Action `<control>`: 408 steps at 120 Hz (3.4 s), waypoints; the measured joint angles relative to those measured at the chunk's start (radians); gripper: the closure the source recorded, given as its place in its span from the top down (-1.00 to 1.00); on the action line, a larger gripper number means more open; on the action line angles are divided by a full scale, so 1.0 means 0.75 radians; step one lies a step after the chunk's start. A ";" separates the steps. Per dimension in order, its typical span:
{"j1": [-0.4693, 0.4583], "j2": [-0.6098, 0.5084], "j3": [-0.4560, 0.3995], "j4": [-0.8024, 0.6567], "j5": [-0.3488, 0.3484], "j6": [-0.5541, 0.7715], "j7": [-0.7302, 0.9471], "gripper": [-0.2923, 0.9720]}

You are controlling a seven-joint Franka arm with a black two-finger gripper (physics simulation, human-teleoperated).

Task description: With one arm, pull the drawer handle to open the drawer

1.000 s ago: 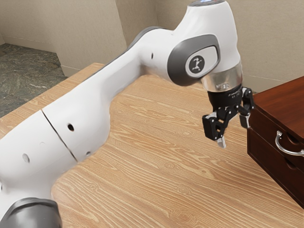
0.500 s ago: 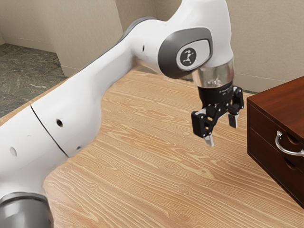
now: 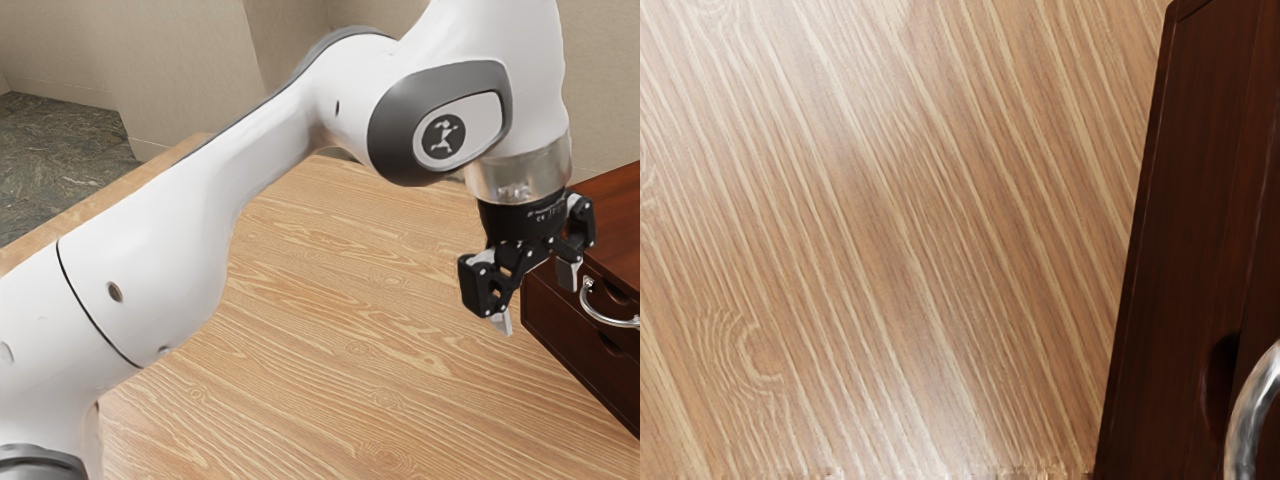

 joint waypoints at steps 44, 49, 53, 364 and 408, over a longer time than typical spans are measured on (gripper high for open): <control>-0.051 -0.017 -0.029 -0.006 0.000 0.024 0.021 0.43; -0.051 -0.019 -0.029 -0.009 0.000 0.026 0.023 0.42; -0.050 -0.019 -0.029 -0.010 -0.001 0.028 0.024 0.40; 0.075 0.105 -0.129 -0.005 0.029 0.218 0.085 0.00; 0.077 0.090 -0.110 -0.058 -0.001 0.233 0.107 -0.01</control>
